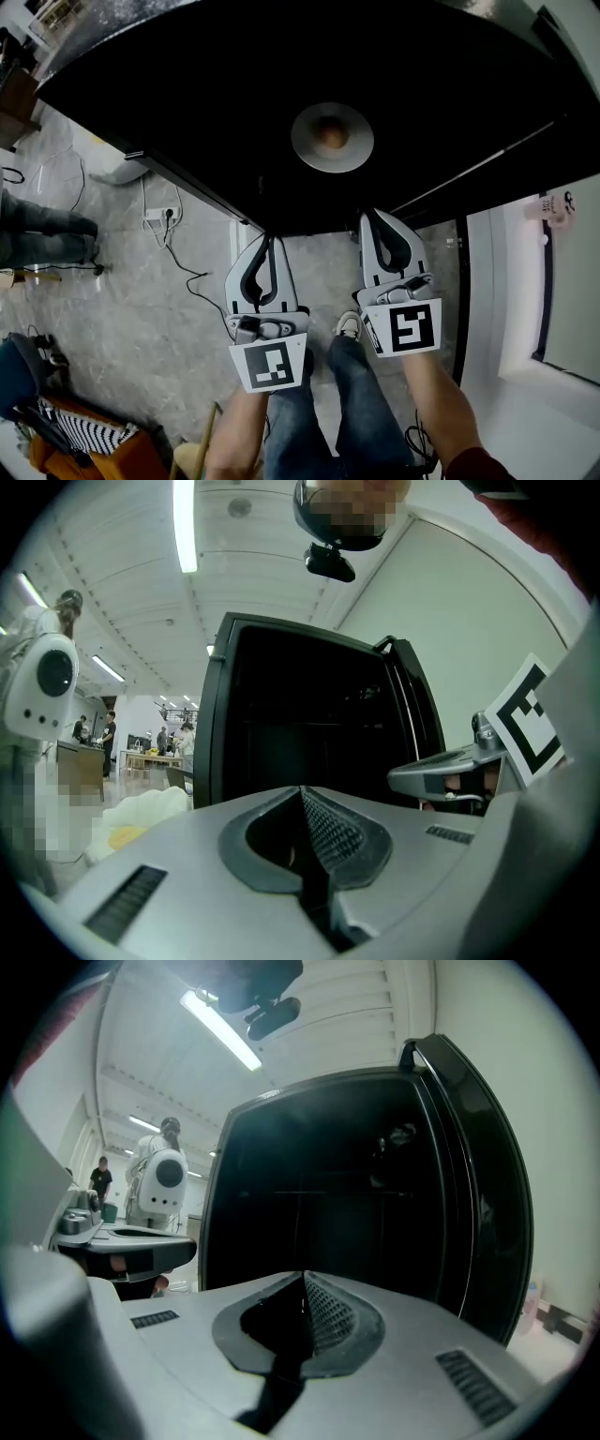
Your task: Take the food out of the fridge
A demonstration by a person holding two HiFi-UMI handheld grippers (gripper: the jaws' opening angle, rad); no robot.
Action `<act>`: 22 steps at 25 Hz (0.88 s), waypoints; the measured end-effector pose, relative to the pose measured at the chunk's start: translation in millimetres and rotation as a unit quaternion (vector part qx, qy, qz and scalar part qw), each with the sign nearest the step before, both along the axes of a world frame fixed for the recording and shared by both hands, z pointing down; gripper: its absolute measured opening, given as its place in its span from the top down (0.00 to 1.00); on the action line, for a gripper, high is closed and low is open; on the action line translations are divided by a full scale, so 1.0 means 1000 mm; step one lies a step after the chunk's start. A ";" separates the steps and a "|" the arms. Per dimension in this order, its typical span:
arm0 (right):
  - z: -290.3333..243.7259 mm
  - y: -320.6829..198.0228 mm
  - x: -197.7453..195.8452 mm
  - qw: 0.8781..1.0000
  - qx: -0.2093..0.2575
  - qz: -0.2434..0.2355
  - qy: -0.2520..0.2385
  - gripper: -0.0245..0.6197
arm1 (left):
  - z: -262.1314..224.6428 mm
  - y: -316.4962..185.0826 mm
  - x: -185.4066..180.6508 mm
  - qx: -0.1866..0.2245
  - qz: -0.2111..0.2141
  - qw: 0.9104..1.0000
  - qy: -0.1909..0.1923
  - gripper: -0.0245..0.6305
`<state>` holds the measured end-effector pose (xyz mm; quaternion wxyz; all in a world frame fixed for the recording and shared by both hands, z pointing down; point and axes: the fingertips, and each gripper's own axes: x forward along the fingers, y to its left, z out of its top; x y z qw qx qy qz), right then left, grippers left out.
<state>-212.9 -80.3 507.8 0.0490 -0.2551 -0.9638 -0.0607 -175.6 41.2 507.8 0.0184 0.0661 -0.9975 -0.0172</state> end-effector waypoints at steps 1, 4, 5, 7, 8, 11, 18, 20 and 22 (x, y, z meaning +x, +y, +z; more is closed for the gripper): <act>0.007 0.000 -0.002 1.000 -0.002 0.003 0.003 0.93 | 0.007 0.000 -0.001 0.003 -0.001 1.000 0.002 0.94; 0.026 0.004 -0.009 1.000 -0.006 0.006 0.009 0.93 | 0.025 0.000 -0.007 0.004 0.000 1.000 0.006 0.94; 0.030 0.006 -0.010 1.000 -0.006 0.005 0.010 0.93 | 0.029 0.000 -0.009 0.004 0.001 1.000 0.006 0.94; 0.038 0.006 -0.009 1.000 -0.007 0.004 0.013 0.93 | 0.036 -0.003 -0.010 0.005 0.003 1.000 0.006 0.94; 0.043 0.006 -0.009 1.000 -0.009 0.004 0.017 0.93 | 0.040 -0.004 -0.010 0.004 0.003 1.000 0.007 0.94; 0.053 0.005 -0.011 1.000 -0.016 0.004 0.026 0.93 | 0.048 -0.006 -0.015 0.000 0.003 1.000 0.009 0.94; 0.063 0.002 -0.017 0.998 -0.044 0.018 0.047 0.93 | 0.052 -0.001 -0.020 -0.006 0.000 1.000 0.009 0.94; 0.065 0.002 -0.019 0.997 -0.047 0.022 0.050 0.93 | 0.052 0.000 -0.022 -0.008 -0.001 1.000 0.008 0.94; 0.067 0.003 -0.020 0.997 -0.047 0.024 0.053 0.93 | 0.053 0.001 -0.023 -0.008 -0.002 1.000 0.008 0.94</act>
